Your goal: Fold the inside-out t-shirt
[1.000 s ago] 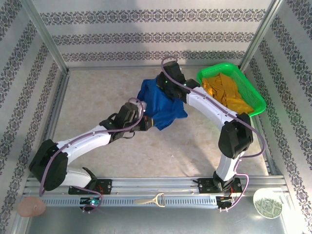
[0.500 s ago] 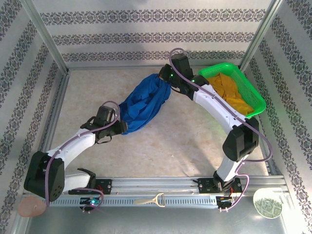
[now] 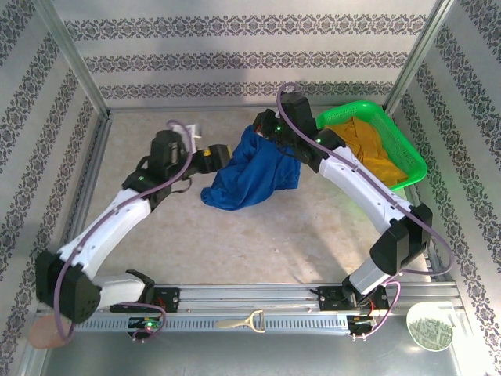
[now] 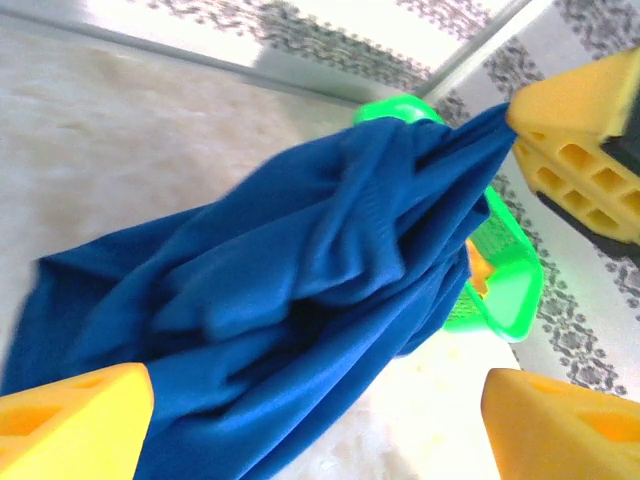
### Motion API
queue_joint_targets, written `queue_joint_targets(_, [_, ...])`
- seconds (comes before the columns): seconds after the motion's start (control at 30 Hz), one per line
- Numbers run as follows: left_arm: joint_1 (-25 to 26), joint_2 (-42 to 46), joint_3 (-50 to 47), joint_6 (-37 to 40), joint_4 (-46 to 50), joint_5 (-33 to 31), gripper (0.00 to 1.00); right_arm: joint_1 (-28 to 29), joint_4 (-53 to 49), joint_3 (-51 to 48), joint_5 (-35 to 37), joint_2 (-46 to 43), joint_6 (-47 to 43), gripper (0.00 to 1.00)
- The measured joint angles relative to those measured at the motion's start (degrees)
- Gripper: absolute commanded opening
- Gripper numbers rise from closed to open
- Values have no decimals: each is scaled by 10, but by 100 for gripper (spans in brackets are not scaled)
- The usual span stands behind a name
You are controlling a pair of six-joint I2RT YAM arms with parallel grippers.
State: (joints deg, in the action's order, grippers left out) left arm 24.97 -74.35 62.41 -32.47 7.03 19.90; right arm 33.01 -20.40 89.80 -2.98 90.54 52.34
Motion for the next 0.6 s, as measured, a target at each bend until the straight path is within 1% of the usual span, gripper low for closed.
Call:
queue_joint_targets(0.1, [28, -78, 31, 2, -24, -6, 83, 7, 0, -4, -3, -21, 0, 0])
queue_joint_targets(0.13, [31, -100, 35, 2, -29, -12, 80, 10, 1, -7, -4, -29, 0, 0])
queue_joint_targets(0.17, [31, -117, 38, 4, -31, -19, 74, 10, 3, -11, -4, -38, 0, 0])
queue_joint_targets(0.2, [31, -137, 42, 7, -32, -29, 59, 13, 5, -16, -5, -48, 1, 0])
queue_joint_targets(0.23, [30, -155, 48, 7, -33, -36, 40, 14, 5, -24, -5, -58, 2, 0])
queue_joint_targets(0.27, [30, -170, 55, 8, -34, -41, 18, 14, 5, -31, -5, -67, 3, 0])
queue_joint_targets(0.3, [28, -182, 64, 8, -35, -43, 7, 16, 6, -39, -5, -74, 3, 0])
queue_joint_targets(0.33, [26, -191, 75, 10, -34, -43, 0, 16, 8, -47, -3, -81, 4, 0])
queue_joint_targets(0.43, [19, -195, 117, 23, -18, -30, 0, 13, 21, -77, 1, -95, 6, 0])
queue_joint_targets(0.5, [11, -189, 156, 24, -6, -1, 0, 3, 35, -98, 4, -98, 11, 0])
queue_joint_targets(0.6, [-4, -160, 214, 21, 3, 62, 0, -23, 48, -127, 7, -97, 20, 0])
